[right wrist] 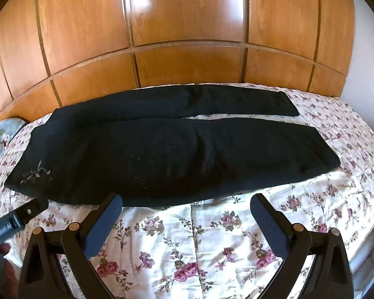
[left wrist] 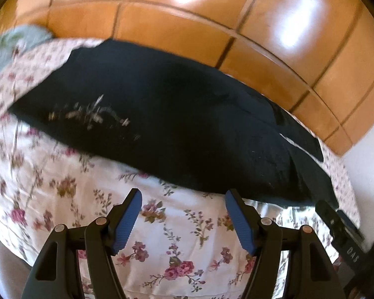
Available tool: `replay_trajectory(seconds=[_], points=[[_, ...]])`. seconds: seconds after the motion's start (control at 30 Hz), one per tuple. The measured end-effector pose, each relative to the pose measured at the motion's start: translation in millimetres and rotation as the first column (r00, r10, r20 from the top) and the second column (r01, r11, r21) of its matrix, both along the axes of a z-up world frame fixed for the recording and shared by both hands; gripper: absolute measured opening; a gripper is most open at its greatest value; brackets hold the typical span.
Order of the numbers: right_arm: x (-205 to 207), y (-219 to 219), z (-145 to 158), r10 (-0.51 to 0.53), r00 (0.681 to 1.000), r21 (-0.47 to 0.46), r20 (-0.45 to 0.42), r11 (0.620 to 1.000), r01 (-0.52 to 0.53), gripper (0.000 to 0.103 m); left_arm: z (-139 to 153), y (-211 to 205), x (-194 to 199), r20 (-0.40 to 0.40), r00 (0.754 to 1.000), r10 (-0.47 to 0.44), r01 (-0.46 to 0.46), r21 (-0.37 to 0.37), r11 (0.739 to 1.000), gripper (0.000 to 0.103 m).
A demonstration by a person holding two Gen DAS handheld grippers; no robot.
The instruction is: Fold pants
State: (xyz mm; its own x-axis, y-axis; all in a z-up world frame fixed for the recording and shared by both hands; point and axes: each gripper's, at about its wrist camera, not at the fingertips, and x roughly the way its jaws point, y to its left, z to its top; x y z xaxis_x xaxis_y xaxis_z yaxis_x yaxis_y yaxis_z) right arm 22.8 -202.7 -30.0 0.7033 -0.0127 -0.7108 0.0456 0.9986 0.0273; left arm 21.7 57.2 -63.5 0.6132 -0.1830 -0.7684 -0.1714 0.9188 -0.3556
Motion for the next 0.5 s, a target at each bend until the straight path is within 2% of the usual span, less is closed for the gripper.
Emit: replay_trajectory(seconds=[0.1, 0.27, 0.33, 0.4, 0.5], points=[[7, -8, -10, 0.025, 0.999, 0.064, -0.042, 0.998, -0.022, 0.103, -13, 12, 4, -0.039, 0.999, 0.028, -0.029, -0.039, 0.999, 0.070], [17, -37, -33, -0.019, 0.987, 0.197, -0.157, 0.979, 0.050, 0.103, -33, 38, 8, -0.068, 0.994, 0.088, -0.093, -0.083, 0.992, 0.070], [17, -54, -41, -0.022, 0.986, 0.283, -0.167, 0.956, 0.069, 0.103, -38, 49, 9, -0.056, 0.993, 0.105, -0.110, -0.106, 0.988, 0.070], [17, -74, -47, -0.035, 0.986, 0.389, -0.162, 0.916, 0.096, 0.103, -41, 58, 10, -0.039, 0.992, 0.118, -0.122, -0.130, 0.984, 0.070], [17, -105, -57, -0.093, 0.984, 0.529, -0.151, 0.833, 0.160, 0.101, -47, 71, 12, -0.010, 0.990, 0.141, -0.141, -0.150, 0.979, 0.070]])
